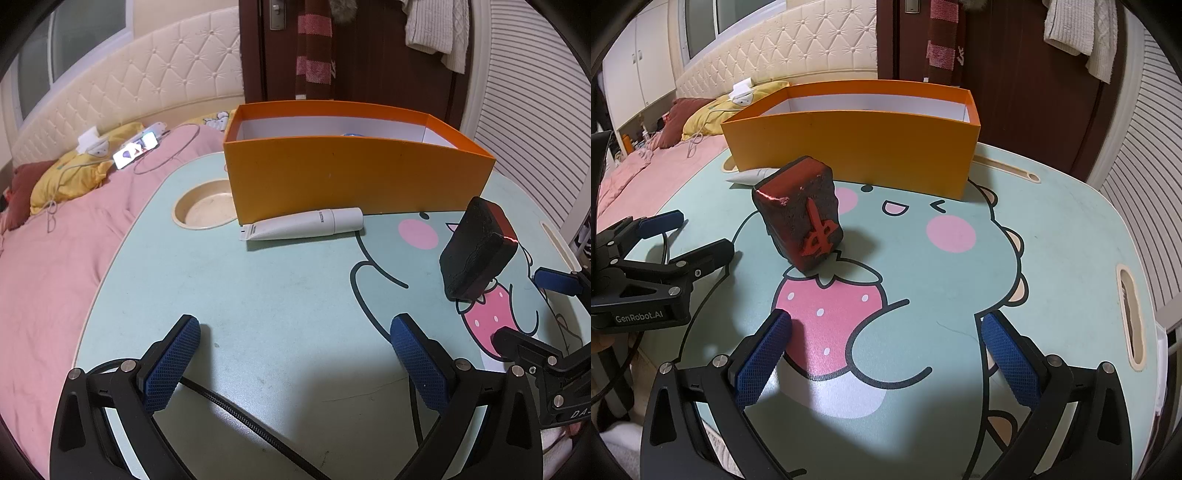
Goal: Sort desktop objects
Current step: 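Lower the right tool onto the red wrapped box and grasp it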
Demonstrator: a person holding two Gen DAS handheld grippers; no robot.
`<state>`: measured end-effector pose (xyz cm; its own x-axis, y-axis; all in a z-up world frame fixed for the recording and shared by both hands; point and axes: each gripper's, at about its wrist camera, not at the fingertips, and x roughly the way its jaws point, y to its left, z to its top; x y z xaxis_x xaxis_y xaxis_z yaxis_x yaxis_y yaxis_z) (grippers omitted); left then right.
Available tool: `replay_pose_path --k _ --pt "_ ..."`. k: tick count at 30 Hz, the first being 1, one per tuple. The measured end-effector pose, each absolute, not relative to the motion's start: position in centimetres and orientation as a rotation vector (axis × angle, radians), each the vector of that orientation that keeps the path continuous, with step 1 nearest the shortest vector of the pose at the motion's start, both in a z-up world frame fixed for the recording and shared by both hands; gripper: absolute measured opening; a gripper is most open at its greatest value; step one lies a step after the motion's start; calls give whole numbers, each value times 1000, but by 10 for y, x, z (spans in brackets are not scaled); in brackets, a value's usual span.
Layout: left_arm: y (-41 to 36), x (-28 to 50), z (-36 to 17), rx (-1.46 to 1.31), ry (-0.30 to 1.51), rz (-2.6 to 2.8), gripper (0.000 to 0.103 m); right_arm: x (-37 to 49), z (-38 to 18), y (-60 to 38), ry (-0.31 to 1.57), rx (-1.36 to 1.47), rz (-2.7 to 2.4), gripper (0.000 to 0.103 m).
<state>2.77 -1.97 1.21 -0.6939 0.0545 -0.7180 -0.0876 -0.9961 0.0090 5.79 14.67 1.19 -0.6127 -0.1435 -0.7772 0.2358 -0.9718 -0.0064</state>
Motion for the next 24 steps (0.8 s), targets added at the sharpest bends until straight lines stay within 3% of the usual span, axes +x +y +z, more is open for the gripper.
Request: replay_pose_path --k 24 --pt "-18 29 13 -1193 61 2823 103 51 21 131 210 1240 -2619 103"
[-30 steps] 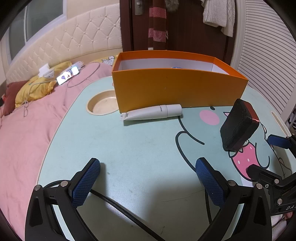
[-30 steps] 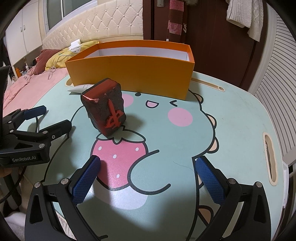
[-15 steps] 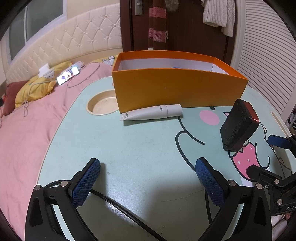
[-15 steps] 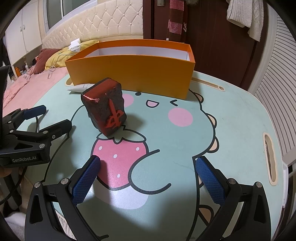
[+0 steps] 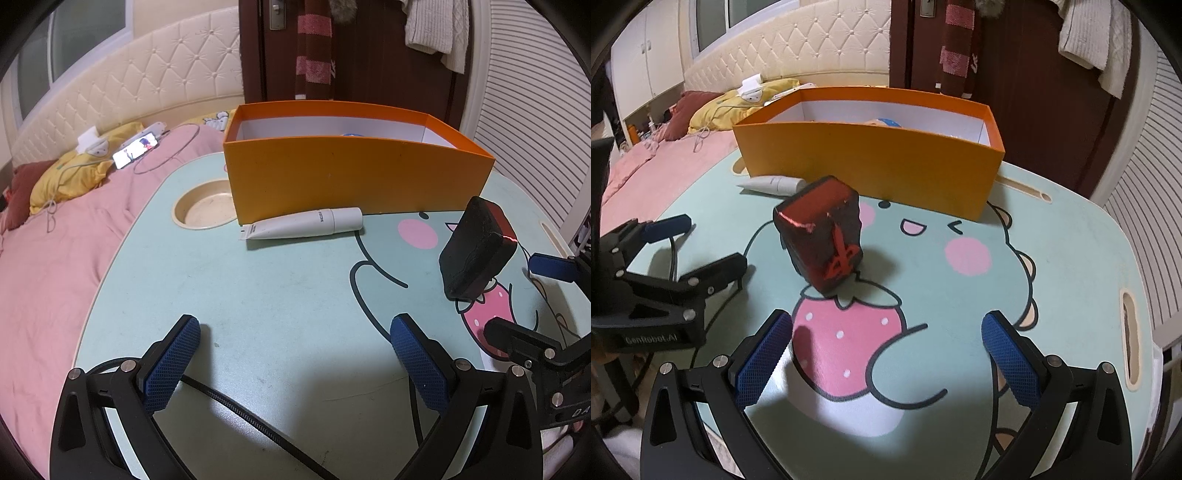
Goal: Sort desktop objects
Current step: 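Lower the right tool onto the red wrapped box and grasp it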
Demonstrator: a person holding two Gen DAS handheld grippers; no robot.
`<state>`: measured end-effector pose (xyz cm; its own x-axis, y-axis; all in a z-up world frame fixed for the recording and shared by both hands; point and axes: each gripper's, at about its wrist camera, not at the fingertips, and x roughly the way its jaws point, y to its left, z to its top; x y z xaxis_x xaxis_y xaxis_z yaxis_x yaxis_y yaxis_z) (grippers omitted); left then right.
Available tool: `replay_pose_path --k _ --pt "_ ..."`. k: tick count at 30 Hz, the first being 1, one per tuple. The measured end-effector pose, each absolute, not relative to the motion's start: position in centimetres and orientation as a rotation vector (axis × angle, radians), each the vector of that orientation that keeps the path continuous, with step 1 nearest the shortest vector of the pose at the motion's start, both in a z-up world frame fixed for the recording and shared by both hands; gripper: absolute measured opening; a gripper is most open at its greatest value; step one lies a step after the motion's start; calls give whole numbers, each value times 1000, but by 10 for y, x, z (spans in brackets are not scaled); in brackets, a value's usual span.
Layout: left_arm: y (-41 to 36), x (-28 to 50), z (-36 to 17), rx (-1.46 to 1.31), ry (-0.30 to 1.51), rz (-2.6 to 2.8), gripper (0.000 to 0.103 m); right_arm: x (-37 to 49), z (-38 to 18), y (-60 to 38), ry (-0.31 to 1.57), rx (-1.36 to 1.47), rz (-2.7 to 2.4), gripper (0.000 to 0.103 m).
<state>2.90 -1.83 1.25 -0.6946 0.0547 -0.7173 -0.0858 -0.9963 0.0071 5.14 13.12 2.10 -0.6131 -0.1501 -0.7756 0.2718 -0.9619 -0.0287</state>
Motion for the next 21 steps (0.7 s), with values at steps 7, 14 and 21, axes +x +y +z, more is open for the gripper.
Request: replay_pose_path --k 7,14,21 --pt "-18 29 13 -1194 61 2823 102 47 22 128 217 1234 -2614 103" --pt "-18 29 13 -1194 61 2823 102 37 26 122 261 1197 -2637 103" --pt "-20 28 13 -1199 52 2833 102 26 35 117 271 1155 -2646 103"
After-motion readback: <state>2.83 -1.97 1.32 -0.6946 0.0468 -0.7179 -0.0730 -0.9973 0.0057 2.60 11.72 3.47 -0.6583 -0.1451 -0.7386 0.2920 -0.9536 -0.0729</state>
